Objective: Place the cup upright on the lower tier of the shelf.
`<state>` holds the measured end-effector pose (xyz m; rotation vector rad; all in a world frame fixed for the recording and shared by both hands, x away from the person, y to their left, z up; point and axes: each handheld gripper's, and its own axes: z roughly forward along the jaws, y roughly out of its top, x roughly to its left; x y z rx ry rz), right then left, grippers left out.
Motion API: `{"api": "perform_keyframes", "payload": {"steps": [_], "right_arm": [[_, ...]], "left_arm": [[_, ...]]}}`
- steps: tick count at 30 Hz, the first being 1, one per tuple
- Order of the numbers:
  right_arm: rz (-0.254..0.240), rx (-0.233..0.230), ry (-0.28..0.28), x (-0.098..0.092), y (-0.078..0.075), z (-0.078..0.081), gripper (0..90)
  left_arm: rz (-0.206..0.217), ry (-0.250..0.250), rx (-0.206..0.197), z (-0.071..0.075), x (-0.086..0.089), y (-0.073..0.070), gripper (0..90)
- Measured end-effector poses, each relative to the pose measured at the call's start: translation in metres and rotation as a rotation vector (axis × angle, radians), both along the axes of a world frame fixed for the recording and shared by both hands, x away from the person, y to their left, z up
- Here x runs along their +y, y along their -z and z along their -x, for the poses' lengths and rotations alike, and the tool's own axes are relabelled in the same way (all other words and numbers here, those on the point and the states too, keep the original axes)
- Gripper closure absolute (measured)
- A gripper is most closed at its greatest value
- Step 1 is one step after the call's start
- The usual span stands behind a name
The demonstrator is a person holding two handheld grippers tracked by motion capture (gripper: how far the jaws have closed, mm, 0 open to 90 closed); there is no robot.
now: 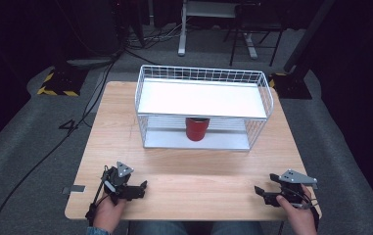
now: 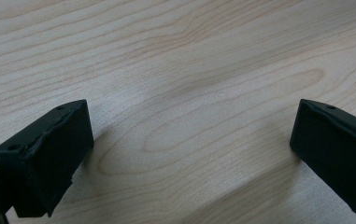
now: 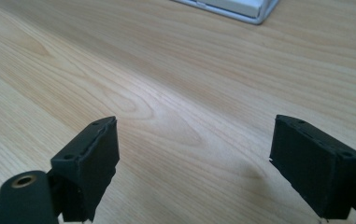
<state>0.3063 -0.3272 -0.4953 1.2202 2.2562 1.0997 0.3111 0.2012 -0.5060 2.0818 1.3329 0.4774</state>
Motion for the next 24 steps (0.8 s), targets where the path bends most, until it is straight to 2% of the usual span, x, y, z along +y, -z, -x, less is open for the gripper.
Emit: {"api": "perform_keyframes", "payload": {"steps": [5,7,11,13,16,18,24], "right_arm": [[0.01,0.016,0.002,-0.0013,0.0061,0.0002,15.8],[0.043,0.018,0.001,-0.0013,0.009,-0.0008,15.8],[0.073,0.011,-0.001,0.0004,0.0094,-0.0008,14.9],[0.078,0.012,-0.003,0.002,0.0098,-0.0013,11.8],[0.099,0.029,0.015,0.0068,0.0108,-0.0036,0.5],[0.101,0.038,0.034,0.0081,0.0111,-0.0044,0.0],[0.099,0.038,0.025,0.0081,0.0112,-0.0036,0.0]], "left_arm": [[-0.001,0.002,-0.001,-0.0003,0.0,0.0,0.0],[-0.001,0.002,-0.001,-0.0005,-0.0001,0.0,0.0],[-0.001,0.002,-0.001,-0.0006,-0.0001,0.0,0.0],[0.0,0.002,-0.001,-0.0006,-0.0001,0.0001,0.0],[0.0,0.002,-0.002,-0.0006,-0.0001,0.0001,0.1],[-0.001,0.002,-0.001,-0.0005,-0.0001,0.0,0.0],[-0.001,0.0,-0.001,-0.0005,-0.0001,0.0001,0.1]]}}
